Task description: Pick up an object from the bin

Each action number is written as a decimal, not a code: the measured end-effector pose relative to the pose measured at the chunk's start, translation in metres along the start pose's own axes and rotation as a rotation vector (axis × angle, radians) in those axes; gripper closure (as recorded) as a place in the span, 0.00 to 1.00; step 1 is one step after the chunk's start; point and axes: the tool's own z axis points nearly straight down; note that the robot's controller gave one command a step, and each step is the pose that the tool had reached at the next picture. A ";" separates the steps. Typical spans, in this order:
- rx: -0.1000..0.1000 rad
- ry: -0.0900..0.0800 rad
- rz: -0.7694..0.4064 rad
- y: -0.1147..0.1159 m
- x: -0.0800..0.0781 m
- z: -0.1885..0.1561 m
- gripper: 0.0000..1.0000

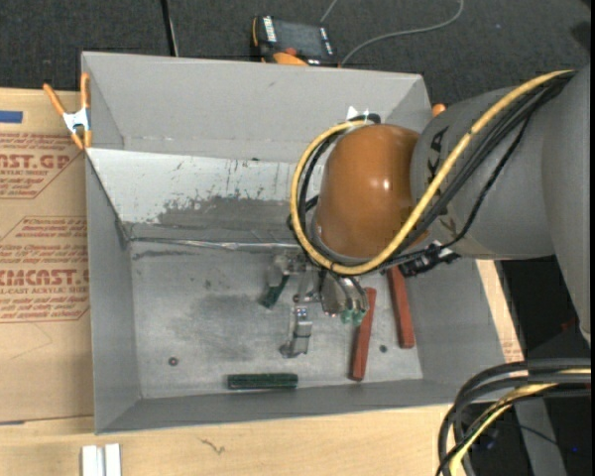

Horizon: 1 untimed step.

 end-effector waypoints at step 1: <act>0.001 -0.003 -0.225 -0.061 -0.034 0.092 0.00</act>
Offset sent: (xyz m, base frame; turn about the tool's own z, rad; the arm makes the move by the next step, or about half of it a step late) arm 0.0333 -0.0602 -0.0908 -0.2266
